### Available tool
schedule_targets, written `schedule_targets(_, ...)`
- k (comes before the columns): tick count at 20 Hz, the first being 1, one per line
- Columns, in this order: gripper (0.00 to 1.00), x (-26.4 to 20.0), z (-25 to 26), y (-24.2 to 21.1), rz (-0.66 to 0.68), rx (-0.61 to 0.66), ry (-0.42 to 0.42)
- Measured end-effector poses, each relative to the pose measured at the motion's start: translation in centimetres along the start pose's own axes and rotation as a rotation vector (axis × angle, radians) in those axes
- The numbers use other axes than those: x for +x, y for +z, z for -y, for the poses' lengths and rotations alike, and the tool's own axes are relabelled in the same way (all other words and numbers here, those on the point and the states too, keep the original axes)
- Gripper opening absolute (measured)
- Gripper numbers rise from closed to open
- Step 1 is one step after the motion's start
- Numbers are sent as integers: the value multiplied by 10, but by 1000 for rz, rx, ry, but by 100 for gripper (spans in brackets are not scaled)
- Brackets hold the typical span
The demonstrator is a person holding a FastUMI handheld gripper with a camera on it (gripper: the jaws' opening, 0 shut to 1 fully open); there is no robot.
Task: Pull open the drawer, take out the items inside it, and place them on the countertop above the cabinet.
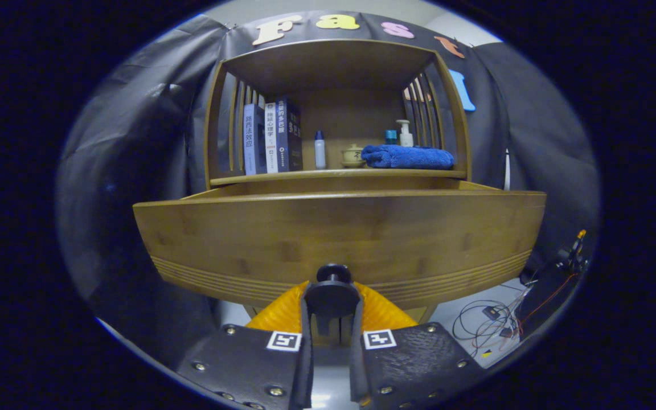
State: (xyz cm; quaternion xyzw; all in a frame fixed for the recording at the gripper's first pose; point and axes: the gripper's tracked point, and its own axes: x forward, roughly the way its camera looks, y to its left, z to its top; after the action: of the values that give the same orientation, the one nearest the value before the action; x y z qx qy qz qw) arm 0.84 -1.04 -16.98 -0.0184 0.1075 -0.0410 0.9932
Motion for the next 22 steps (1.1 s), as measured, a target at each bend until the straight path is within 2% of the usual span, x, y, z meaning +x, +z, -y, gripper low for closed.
schedule_targets(6,26,0,0,-4,-25,27,-4)
schedule_targets(9,43,0,1,-1,-21,17,-8)
schedule_targets(12,76,-14,-4,13,-18,61,17)
schedule_targets(14,99,-22,-1,30,7,86,2)
schedule_targets(18,99,-37,4,63,29,65,-25)
schedule_targets(22,99,-51,4,94,46,98,-1)
